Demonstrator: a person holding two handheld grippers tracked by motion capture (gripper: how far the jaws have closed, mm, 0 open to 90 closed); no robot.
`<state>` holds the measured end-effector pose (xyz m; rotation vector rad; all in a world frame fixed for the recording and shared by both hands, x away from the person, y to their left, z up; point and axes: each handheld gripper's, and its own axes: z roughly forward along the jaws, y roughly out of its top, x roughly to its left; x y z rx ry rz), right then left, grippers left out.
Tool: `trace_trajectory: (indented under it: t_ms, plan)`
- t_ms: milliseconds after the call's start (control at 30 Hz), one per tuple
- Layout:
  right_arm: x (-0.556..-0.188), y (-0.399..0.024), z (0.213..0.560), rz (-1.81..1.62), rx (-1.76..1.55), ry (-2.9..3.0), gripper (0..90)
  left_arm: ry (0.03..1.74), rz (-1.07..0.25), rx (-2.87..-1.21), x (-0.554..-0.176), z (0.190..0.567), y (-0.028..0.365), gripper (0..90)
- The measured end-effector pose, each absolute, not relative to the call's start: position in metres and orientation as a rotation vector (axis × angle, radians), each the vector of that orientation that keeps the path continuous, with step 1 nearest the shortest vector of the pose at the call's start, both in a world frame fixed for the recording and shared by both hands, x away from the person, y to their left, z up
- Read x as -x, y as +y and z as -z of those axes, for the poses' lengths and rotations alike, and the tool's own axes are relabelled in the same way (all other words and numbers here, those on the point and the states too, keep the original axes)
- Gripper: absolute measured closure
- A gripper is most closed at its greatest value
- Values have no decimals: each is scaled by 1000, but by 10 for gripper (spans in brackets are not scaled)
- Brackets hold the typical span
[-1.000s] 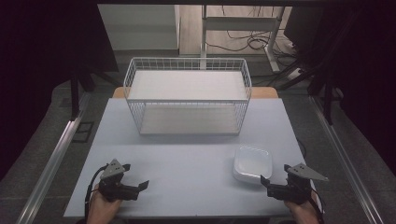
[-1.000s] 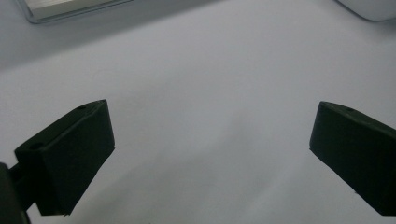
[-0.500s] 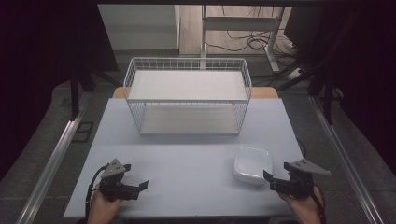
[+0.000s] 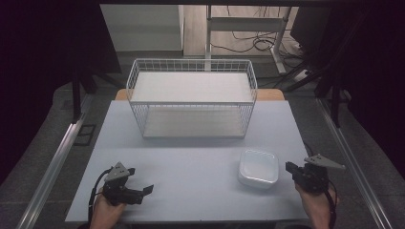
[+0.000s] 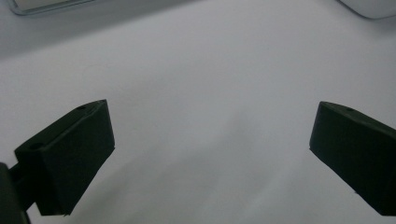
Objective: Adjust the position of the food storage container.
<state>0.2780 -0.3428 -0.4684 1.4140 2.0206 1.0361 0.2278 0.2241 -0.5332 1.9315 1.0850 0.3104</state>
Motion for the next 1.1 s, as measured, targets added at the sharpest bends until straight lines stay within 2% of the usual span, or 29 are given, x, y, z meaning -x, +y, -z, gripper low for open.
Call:
trace_trajectory:
  t_ms: [400,1100]
  plan:
    - [-294,-341,482,-1013,-1504,2091,893,1070,-303,-1968,-229,535,218,2]
    - [-307,-278,486,-1053,-1381,2246,894,1071,-294,-1965,-231,535,217,5]
